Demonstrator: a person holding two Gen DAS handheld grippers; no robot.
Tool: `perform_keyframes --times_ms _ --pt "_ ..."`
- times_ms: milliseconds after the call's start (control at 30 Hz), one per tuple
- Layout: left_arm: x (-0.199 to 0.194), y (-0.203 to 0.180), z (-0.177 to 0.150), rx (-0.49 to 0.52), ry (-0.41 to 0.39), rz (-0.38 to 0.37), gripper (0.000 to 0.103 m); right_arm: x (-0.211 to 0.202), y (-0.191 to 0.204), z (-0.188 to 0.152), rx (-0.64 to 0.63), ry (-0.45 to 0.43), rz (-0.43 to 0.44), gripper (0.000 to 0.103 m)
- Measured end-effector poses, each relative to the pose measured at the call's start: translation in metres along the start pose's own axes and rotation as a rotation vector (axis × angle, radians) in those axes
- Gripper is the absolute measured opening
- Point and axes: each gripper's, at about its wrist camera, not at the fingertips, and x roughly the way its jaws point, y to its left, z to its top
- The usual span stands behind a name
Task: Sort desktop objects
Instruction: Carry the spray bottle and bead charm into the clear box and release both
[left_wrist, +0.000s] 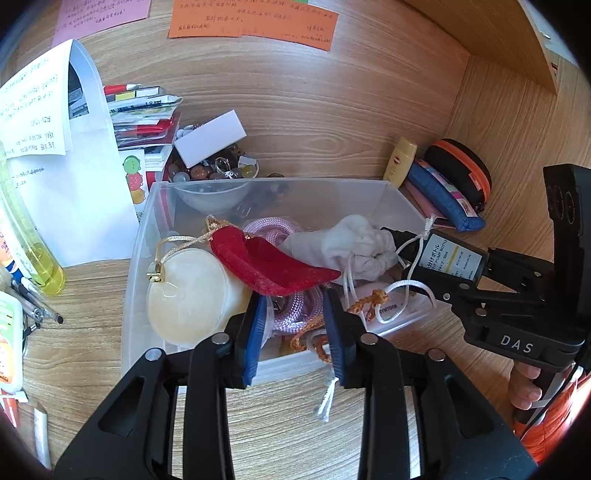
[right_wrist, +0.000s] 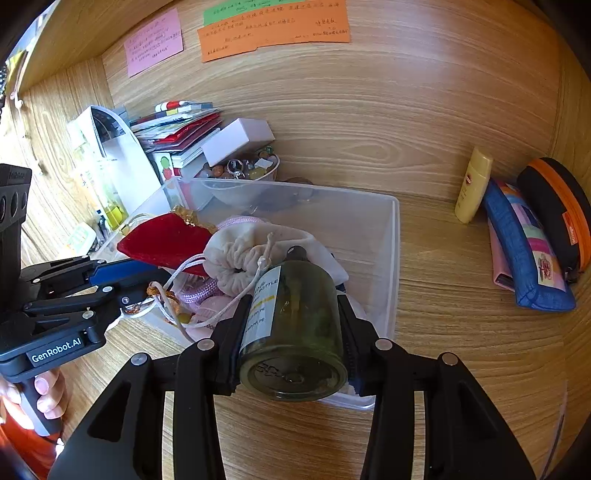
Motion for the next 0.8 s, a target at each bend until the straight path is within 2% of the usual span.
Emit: perform_keyframes --times_ms 167,300,367,500,567,633,733,800 --pt "-0.008 -0.002 -0.004 -0.003 -0.008 0.000 0.041 -0.005 -0.001 -0.004 -0.003 -0.006 -0.001 0.041" --pt "-0.013 -0.004 -0.006 -0.007 -0.015 0.001 0.042 -0.012 -0.002 -0.008 -0.001 -0.021 -0.006 0.052" --pt "-0.016 -0.006 -0.007 -0.006 -0.017 -0.001 0.050 -0.016 -0.002 -0.009 -0.002 -0.032 -0.010 0.053" --pt "-0.023 -0.012 -0.012 0.014 -0.027 0.017 0.054 -0.026 0.000 -0.014 -0.013 -0.056 -0.031 0.063" --pt "-0.026 -0.016 -0.014 0.026 -0.035 0.038 0.061 -0.031 0.001 -0.017 -0.021 -0.068 -0.039 0.066" --pt "-0.030 -0.019 -0.017 0.032 -0.042 0.043 0.064 -0.036 0.002 -0.020 -0.023 -0.076 -0.044 0.074" --pt "-0.036 -0.022 -0.020 0.034 -0.053 0.059 0.066 -0.044 0.003 -0.024 -0.027 -0.089 -0.041 0.075" --pt "-0.040 -0.022 -0.022 0.021 -0.061 0.067 0.076 -0.048 0.004 -0.026 -0.031 -0.097 -0.045 0.075"
